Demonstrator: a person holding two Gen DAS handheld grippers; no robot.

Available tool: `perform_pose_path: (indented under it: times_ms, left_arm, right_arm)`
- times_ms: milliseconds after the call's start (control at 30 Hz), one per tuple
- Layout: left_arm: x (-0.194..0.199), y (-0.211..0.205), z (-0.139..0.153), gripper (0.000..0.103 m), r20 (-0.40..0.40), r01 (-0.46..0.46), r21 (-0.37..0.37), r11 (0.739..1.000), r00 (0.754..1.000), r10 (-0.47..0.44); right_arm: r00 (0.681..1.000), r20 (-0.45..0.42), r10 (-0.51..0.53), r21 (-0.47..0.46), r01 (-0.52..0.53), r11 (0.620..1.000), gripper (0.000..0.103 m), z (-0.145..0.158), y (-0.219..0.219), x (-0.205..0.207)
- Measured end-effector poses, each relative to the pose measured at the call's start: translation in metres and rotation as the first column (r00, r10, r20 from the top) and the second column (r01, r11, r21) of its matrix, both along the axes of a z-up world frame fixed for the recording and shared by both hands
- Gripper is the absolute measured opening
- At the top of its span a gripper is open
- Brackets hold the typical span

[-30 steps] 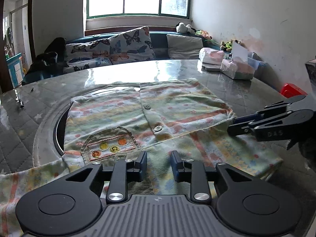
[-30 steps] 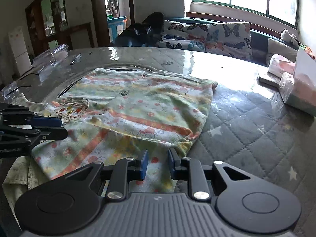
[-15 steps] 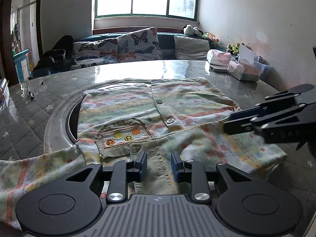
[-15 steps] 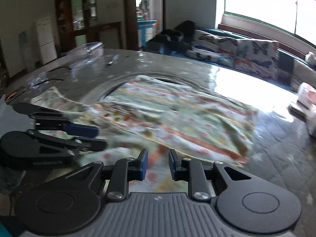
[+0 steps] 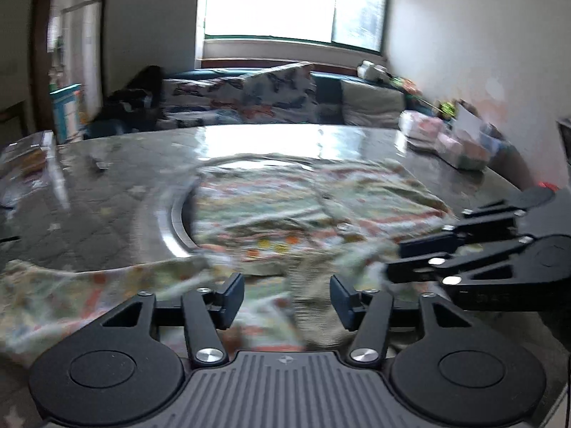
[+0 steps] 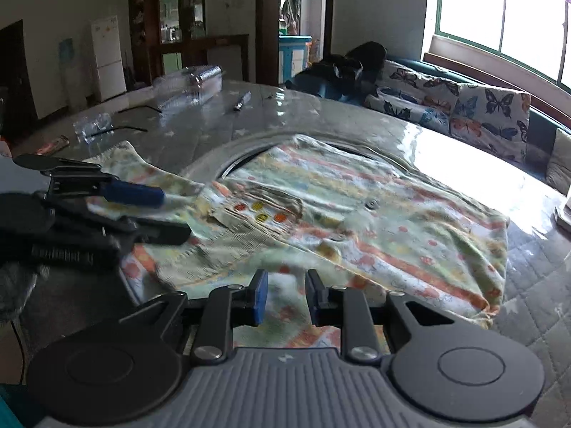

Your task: Fold clothes

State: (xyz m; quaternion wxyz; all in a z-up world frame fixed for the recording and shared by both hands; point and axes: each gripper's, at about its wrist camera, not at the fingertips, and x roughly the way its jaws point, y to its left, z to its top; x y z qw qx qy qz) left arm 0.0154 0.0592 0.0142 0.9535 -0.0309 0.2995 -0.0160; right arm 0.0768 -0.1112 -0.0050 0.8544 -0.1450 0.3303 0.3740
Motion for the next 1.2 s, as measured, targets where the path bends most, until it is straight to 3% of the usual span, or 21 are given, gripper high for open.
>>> perform_pose_path:
  times_ms: [133, 233, 333, 533, 633, 767, 867, 1100, 1200]
  left_arm:
    - [-0.013, 0.039, 0.0, 0.06, -0.004, -0.148, -0.014, 0.989, 0.989, 0.148]
    - [-0.023, 0.072, -0.004, 0.06, -0.012, -0.29, -0.004, 0.957, 0.957, 0.29]
    - [-0.033, 0.104, -0.007, 0.06, -0.01, -0.421, 0.018, 0.907, 0.907, 0.421]
    - [-0.049, 0.16, -0.012, 0.058, -0.017, -0.627, 0.014, 0.779, 0.779, 0.627]
    - [-0.051, 0.173, -0.016, 0.057, -0.039, -0.658, -0.002, 0.753, 0.753, 0.657]
    - [-0.047, 0.182, -0.02, 0.052, -0.069, -0.668, -0.021, 0.744, 0.743, 0.665]
    - [-0.042, 0.181, -0.019, 0.044, -0.068, -0.66, -0.021, 0.751, 0.75, 0.658]
    - [-0.038, 0.182, -0.02, 0.009, -0.068, -0.64, -0.058, 0.766, 0.768, 0.637]
    - [-0.038, 0.176, -0.012, 0.008, -0.054, -0.62, -0.101, 0.778, 0.785, 0.618]
  right_arm:
    - [1.0, -0.013, 0.023, -0.018, -0.023, 1.0, 0.024, -0.01, 0.009, -0.003]
    - [1.0, -0.005, 0.025, -0.019, -0.025, 1.0, 0.025, -0.009, 0.011, -0.004]
    - [1.0, -0.01, 0.025, -0.017, -0.026, 1.0, 0.025, -0.006, 0.009, -0.004]
    - [1.0, -0.014, 0.024, -0.021, -0.025, 0.999, 0.025, -0.006, 0.008, -0.002]
    - [1.0, -0.011, 0.026, -0.021, -0.027, 0.999, 0.025, -0.004, 0.009, -0.002]
    - [1.0, -0.007, 0.026, -0.02, -0.027, 0.999, 0.025, -0.002, 0.009, -0.002]
    - [1.0, -0.006, 0.022, -0.014, -0.022, 1.0, 0.025, -0.001, 0.008, -0.002]
    - [1.0, 0.002, 0.002, 0.0, -0.002, 1.0, 0.025, 0.002, 0.002, -0.001]
    - [1.0, 0.007, -0.012, 0.012, 0.012, 1.0, 0.025, 0.005, -0.002, -0.001]
